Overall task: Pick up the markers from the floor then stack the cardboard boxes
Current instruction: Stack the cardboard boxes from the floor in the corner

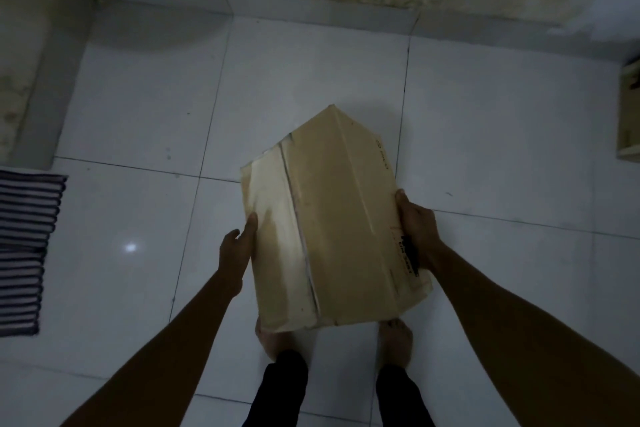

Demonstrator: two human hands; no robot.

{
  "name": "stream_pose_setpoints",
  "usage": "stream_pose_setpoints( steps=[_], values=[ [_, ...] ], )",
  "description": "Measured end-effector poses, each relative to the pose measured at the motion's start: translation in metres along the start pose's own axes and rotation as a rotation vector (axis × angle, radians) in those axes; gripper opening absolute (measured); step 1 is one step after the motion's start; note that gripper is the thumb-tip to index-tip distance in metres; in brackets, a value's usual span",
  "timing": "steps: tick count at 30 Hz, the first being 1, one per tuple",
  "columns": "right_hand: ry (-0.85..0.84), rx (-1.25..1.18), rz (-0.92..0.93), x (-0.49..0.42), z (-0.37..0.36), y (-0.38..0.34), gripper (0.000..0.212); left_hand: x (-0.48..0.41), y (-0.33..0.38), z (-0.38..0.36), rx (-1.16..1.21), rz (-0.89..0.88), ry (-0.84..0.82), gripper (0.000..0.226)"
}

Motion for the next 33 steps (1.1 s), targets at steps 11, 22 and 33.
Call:
stream_pose_setpoints(
  steps=[11, 22, 33],
  values=[
    [-0.047, 0.067, -0.079, 0.029, 0.018, 0.008, 0.059, 0.041, 0.002, -0.009, 0.152, 0.092, -0.278, 0.075],
    [-0.19, -0.134, -0.2, 0.075, 0.051, -0.01, 0.084, 0.105, 0.028, -0.012, 0.027, -0.017, -0.235, 0.074],
    [-0.144, -0.467, -0.08, 0.18, 0.127, -0.056, 0.057, 0.208, 0.09, -0.022, -0.069, -0.166, -0.328, 0.063]
  ],
)
Point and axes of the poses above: each hand's wrist, its own x-axis away from the middle knuckle, its own z-axis out of the back of the hand, y = z × x, the point moved 2 cm from there along -x, towards the middle knuckle
